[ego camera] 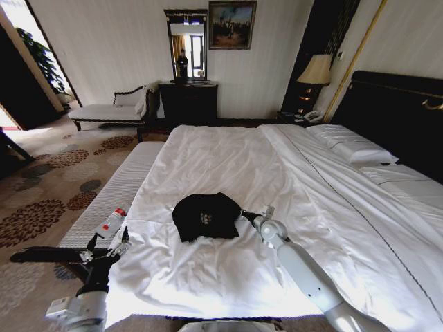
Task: Fold the clothes on the bed.
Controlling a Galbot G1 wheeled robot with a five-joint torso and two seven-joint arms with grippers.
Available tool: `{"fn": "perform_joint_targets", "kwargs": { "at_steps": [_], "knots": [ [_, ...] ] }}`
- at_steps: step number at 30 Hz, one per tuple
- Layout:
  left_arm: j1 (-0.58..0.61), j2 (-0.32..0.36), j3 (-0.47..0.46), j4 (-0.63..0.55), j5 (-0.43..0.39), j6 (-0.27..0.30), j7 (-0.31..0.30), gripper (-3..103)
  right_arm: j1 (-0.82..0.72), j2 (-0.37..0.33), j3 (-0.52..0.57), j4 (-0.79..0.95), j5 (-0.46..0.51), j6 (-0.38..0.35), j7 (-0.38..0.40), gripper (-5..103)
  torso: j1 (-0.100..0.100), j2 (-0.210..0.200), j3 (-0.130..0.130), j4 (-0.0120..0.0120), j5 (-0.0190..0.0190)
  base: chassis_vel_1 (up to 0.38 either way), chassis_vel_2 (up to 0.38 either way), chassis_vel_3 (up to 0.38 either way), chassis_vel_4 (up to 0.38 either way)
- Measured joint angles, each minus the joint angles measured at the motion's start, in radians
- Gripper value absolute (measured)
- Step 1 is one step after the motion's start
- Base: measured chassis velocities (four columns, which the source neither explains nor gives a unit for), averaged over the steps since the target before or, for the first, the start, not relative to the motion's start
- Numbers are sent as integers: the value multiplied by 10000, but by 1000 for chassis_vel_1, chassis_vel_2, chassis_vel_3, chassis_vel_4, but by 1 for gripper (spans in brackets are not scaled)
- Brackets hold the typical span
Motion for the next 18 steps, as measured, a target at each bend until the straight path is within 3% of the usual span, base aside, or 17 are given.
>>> {"fn": "perform_joint_targets", "kwargs": {
  "at_steps": [18],
  "knots": [
    [-404,317,149,83,112,327,-195,100,-582,-100,517,888,24,392,-554,0,-1,0,-1,0,-1,0,0,0,0]
  ]
}}
